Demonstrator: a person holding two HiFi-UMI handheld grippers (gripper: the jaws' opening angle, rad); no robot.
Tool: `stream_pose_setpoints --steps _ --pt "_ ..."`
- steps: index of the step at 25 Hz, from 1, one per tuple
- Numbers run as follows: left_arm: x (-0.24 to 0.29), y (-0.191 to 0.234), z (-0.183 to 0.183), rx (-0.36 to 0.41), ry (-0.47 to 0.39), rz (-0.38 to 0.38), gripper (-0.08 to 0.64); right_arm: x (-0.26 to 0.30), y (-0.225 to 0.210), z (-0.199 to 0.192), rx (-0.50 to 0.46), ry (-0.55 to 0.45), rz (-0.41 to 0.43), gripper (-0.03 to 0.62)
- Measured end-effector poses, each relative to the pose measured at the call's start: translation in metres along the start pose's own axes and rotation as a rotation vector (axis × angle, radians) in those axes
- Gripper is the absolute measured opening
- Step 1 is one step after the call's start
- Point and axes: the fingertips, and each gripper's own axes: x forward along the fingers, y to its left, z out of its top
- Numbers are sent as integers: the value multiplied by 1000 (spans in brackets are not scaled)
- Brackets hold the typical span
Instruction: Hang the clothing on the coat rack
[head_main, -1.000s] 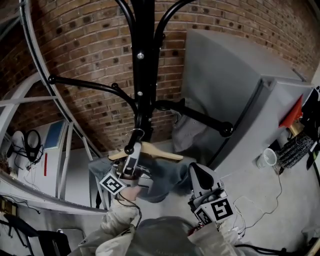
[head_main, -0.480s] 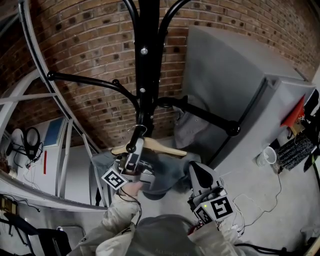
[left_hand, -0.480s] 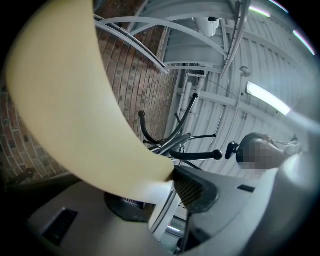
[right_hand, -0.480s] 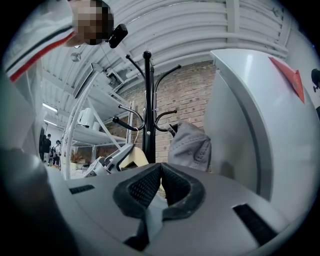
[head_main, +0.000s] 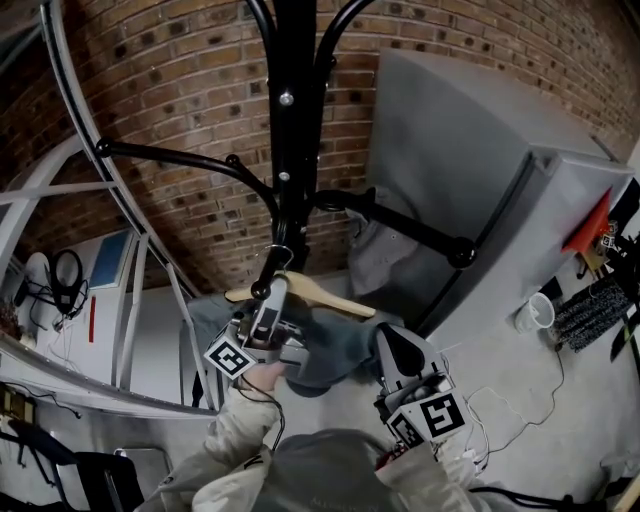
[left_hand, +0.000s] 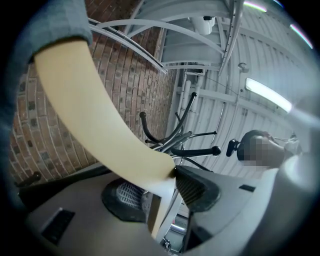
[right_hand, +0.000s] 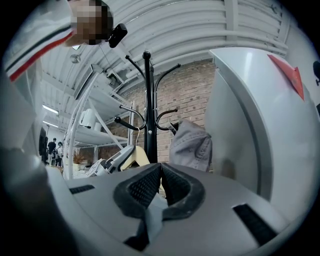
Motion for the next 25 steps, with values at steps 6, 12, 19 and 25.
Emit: stream_pose_setpoints --steps 6,12,19,25 --pt "-13 5 -4 76 33 66 175 2 5 -6 25 14 29 25" --pt "-29 0 -4 104 35 119 173 7 17 -16 24 55 77 25" --pt "-57 -6 -10 153 86 206 173 16 35 -22 46 62 147 25" --pt "-78 -15 -9 188 99 285 140 21 50 -29 73 76 194 25"
